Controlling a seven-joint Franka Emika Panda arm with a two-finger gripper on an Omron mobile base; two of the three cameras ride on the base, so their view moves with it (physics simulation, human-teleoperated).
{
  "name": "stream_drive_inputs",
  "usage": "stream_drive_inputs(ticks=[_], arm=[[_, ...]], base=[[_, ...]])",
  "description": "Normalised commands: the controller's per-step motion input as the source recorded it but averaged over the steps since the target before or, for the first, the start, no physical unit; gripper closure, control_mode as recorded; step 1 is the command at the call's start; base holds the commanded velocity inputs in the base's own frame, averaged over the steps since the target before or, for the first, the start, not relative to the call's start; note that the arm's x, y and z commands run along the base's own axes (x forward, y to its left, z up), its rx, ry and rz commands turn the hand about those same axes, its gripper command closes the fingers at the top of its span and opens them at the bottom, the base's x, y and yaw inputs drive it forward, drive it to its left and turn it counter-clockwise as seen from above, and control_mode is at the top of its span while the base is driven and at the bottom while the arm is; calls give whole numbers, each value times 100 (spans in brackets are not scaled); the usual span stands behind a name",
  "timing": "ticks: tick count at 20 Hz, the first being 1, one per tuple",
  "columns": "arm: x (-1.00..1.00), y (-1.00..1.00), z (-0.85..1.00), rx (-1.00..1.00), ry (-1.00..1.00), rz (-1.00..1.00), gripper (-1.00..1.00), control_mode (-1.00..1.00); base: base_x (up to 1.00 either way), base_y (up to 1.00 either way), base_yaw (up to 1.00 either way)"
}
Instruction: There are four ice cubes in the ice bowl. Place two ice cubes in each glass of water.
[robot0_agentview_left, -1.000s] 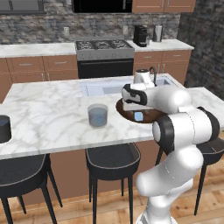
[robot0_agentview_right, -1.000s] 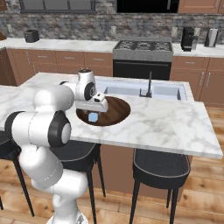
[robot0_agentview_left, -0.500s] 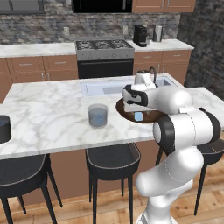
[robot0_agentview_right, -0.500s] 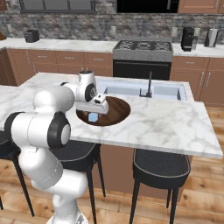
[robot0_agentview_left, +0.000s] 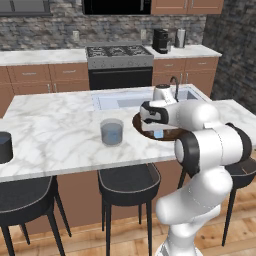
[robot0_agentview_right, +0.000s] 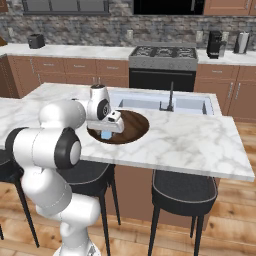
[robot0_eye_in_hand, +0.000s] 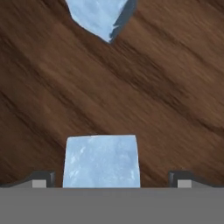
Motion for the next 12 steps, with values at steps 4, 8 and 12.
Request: stream_drive_inputs(ticks=[4, 8, 12], arm=[[9, 0, 0, 0, 0, 0, -100, -100], [6, 0, 0, 0, 3, 0, 100, -100], [-3, 0, 26, 0, -3, -1, 100, -100]], base=[[0, 0, 0], [0, 0, 0], [0, 0, 0]])
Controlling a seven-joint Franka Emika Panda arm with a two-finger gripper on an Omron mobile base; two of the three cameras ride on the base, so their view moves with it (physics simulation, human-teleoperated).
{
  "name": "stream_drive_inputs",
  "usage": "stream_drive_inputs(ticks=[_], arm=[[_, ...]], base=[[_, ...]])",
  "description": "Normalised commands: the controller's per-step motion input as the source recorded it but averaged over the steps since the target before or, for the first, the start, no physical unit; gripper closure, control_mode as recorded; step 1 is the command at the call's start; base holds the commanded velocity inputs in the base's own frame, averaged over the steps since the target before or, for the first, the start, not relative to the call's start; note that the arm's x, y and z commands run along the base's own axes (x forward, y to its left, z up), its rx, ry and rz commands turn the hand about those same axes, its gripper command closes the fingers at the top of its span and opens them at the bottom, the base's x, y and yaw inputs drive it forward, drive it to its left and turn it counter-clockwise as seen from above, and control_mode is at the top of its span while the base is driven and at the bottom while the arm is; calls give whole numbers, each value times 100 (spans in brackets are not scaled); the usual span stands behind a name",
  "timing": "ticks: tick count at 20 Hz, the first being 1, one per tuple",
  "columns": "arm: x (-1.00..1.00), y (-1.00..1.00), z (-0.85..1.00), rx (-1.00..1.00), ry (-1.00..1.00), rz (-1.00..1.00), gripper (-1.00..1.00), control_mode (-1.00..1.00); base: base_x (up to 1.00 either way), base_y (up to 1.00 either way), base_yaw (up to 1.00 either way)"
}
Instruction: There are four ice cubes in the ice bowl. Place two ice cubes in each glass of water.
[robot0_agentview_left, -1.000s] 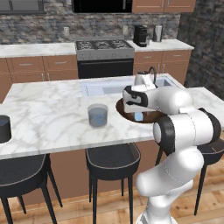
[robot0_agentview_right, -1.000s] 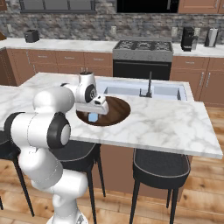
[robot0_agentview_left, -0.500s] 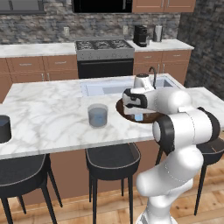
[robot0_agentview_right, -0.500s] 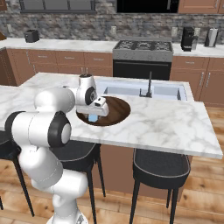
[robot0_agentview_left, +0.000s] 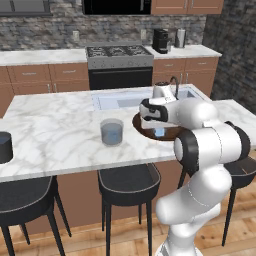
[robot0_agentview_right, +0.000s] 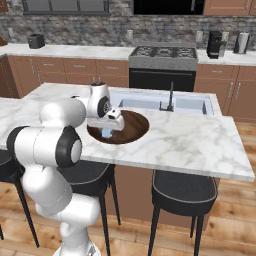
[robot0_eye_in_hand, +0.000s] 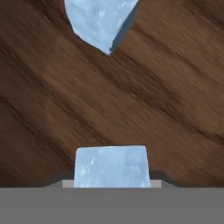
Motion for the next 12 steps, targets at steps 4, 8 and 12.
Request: stream_drive_inputs(ticks=[4, 8, 12], arm=[[-39, -3, 90, 1, -26, 0, 100, -100], [-56, -12, 100, 2, -30, 0, 100, -100], [-75, -14, 100, 5, -17, 0, 100, -100]], base=[[0, 0, 0], [0, 0, 0], [0, 0, 0]])
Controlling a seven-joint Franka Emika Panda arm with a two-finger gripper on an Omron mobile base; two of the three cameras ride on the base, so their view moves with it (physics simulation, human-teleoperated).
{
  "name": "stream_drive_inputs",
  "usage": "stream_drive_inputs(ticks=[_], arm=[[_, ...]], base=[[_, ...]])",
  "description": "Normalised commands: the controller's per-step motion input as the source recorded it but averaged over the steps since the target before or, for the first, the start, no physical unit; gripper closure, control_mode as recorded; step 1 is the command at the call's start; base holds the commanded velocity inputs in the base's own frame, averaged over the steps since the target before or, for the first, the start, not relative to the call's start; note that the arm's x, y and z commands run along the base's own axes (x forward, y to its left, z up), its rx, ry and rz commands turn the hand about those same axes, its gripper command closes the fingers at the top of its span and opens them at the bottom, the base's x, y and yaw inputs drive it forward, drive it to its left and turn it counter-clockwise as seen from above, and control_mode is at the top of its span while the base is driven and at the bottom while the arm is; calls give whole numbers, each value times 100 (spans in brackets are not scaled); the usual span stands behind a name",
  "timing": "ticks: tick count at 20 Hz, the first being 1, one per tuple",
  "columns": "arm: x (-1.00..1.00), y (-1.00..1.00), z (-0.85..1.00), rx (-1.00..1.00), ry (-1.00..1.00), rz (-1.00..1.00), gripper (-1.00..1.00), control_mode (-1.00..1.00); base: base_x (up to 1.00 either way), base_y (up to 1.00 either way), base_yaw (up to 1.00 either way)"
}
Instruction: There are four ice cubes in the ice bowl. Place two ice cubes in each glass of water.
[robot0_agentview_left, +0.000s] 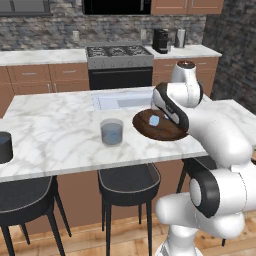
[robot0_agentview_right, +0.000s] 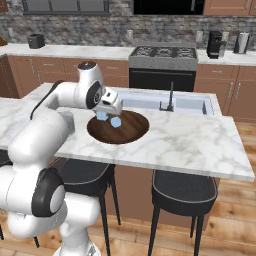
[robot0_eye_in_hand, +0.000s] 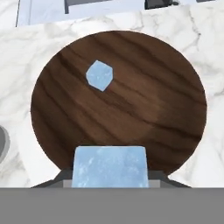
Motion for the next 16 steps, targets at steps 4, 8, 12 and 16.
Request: stream_drive_inputs(ticks=[4, 8, 12, 16], arm=[[-14, 3, 100, 0, 10, -2, 100, -100], [-9, 0, 12, 0, 0, 0, 100, -100], [-29, 0, -1, 0, 4, 0, 100, 100], [0, 0, 0, 0, 0, 0, 100, 100]], base=[[0, 0, 0], [0, 0, 0], [-20, 0, 0], [-68, 47, 2]])
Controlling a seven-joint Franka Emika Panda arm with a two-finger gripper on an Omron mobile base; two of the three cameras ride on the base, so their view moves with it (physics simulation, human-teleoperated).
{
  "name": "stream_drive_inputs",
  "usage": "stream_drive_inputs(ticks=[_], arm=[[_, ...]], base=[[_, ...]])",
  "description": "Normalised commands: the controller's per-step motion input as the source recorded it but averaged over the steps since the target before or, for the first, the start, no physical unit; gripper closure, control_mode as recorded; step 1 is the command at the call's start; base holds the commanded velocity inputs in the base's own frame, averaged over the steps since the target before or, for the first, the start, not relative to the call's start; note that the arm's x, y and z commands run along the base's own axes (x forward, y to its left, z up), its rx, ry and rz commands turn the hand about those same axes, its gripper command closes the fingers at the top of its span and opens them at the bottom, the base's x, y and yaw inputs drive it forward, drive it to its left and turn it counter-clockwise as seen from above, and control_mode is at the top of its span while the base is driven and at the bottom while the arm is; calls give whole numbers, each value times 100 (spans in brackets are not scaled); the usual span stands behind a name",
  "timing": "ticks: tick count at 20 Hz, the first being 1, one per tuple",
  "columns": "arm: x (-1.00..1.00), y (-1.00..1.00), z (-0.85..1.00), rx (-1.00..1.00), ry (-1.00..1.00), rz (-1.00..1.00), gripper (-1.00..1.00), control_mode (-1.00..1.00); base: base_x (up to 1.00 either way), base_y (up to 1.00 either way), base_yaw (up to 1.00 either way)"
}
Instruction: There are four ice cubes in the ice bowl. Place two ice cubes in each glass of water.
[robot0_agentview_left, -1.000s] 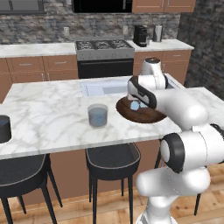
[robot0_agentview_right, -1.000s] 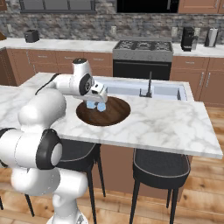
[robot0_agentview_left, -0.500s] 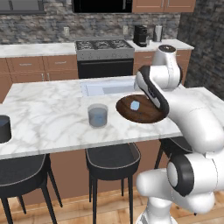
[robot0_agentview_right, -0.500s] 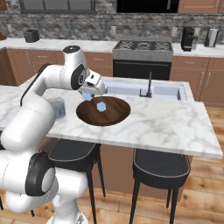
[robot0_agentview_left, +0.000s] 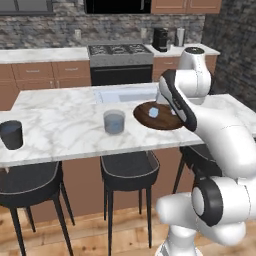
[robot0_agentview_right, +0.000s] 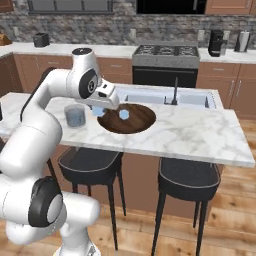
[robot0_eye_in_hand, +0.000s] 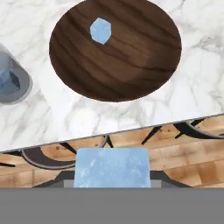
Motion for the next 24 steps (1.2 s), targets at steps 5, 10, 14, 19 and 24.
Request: stream_drive_inputs(ticks=[5, 10, 14, 19, 24], arm=[[0, 0, 0, 0, 0, 0, 100, 100], [0, 0, 0, 0, 0, 0, 100, 100], [0, 0, 0, 0, 0, 0, 100, 100], [0, 0, 0, 0, 0, 0, 100, 100], [0, 0, 0, 0, 0, 0, 100, 100]], base=[[19, 100, -5], [46, 100, -5], [45, 100, -6], [7, 100, -2], [11, 92, -5]])
